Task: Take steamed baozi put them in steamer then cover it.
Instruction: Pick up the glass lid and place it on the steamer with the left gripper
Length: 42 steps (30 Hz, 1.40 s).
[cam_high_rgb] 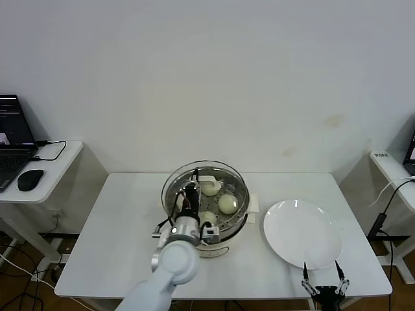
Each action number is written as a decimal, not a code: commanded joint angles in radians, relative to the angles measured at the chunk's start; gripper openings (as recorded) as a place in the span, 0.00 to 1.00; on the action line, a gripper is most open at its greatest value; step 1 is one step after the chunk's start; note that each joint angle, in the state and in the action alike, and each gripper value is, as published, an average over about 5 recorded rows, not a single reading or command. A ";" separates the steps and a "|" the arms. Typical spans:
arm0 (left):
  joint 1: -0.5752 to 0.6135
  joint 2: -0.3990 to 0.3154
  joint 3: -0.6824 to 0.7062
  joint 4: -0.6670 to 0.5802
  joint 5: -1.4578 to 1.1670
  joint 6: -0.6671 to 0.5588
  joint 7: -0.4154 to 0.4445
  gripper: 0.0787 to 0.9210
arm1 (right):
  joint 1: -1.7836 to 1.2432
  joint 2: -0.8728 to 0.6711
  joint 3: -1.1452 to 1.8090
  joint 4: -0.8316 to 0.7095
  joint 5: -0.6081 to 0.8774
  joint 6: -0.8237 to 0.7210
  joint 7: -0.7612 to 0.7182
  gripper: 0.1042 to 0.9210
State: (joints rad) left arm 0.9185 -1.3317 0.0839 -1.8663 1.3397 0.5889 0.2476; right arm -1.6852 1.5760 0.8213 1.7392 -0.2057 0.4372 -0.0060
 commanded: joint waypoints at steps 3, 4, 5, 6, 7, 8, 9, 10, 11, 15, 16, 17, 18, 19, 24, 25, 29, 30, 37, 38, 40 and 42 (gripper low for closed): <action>-0.012 -0.062 0.022 0.075 0.043 0.013 0.020 0.08 | -0.001 0.002 -0.001 -0.006 -0.007 0.006 0.001 0.88; -0.012 -0.063 0.022 0.079 0.044 0.012 0.019 0.08 | -0.001 0.002 -0.002 -0.007 -0.007 0.006 0.001 0.88; -0.011 -0.064 0.022 0.083 0.046 0.012 0.018 0.08 | -0.001 0.002 -0.003 -0.007 -0.007 0.006 0.000 0.88; -0.010 -0.064 0.022 0.087 0.046 0.011 0.016 0.08 | -0.002 0.002 -0.004 -0.006 -0.007 0.007 0.000 0.88; -0.010 -0.064 0.022 0.090 0.047 0.010 0.015 0.08 | -0.002 0.001 -0.005 -0.006 -0.008 0.007 -0.001 0.88; -0.010 -0.064 0.023 0.092 0.047 0.009 0.013 0.08 | -0.002 0.002 -0.005 -0.006 -0.008 0.008 -0.001 0.88; -0.010 -0.063 0.023 0.094 0.048 0.008 0.012 0.08 | -0.002 0.002 -0.005 -0.007 -0.009 0.008 -0.002 0.88; -0.010 -0.063 0.023 0.096 0.050 0.007 0.011 0.08 | -0.003 0.001 -0.005 -0.007 -0.009 0.008 -0.002 0.88; -0.011 -0.063 0.023 0.098 0.051 0.006 0.010 0.08 | -0.003 0.001 -0.005 -0.007 -0.009 0.009 -0.003 0.88; -0.012 -0.062 0.018 0.104 0.052 0.003 0.006 0.08 | -0.004 0.001 -0.006 -0.009 -0.009 0.011 -0.004 0.88; -0.012 -0.061 0.018 0.104 0.052 0.002 0.005 0.08 | -0.004 0.001 -0.006 -0.009 -0.009 0.011 -0.005 0.88; -0.011 -0.062 0.018 0.105 0.052 0.002 0.003 0.08 | -0.004 0.001 -0.006 -0.009 -0.009 0.011 -0.005 0.88; -0.010 -0.063 0.018 0.106 0.053 0.001 0.002 0.08 | -0.004 0.001 -0.006 -0.010 -0.009 0.012 -0.005 0.88; -0.010 -0.063 0.021 0.107 0.052 0.001 0.001 0.08 | -0.004 0.001 -0.007 -0.010 -0.008 0.012 -0.005 0.88; -0.010 -0.070 0.043 0.108 0.054 0.003 -0.003 0.08 | -0.003 0.001 -0.010 -0.012 -0.008 0.012 -0.006 0.88; -0.010 -0.072 0.044 0.109 0.055 0.003 -0.004 0.08 | -0.003 0.001 -0.010 -0.012 -0.008 0.012 -0.006 0.88; -0.008 -0.072 0.042 0.109 0.057 0.003 -0.009 0.08 | -0.003 0.001 -0.010 -0.012 -0.008 0.013 -0.007 0.88; -0.007 -0.070 0.040 0.109 0.056 0.003 -0.011 0.08 | -0.003 0.001 -0.010 -0.013 -0.008 0.013 -0.007 0.88; 0.010 -0.048 0.030 0.064 0.037 0.004 -0.021 0.23 | -0.003 0.001 -0.019 -0.016 -0.011 0.012 -0.007 0.88; 0.016 -0.042 0.030 0.047 0.031 0.005 -0.023 0.28 | -0.003 0.001 -0.021 -0.017 -0.013 0.012 -0.007 0.88; 0.031 -0.027 0.028 0.011 0.019 0.005 -0.029 0.34 | -0.003 0.001 -0.024 -0.018 -0.015 0.012 -0.007 0.88; 0.056 -0.008 0.025 -0.036 0.000 0.005 -0.039 0.41 | -0.002 0.001 -0.025 -0.019 -0.017 0.011 -0.007 0.88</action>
State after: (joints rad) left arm 0.9305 -1.3773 0.1095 -1.7914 1.3768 0.5931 0.2237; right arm -1.6878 1.5766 0.8003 1.7215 -0.2205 0.4492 -0.0134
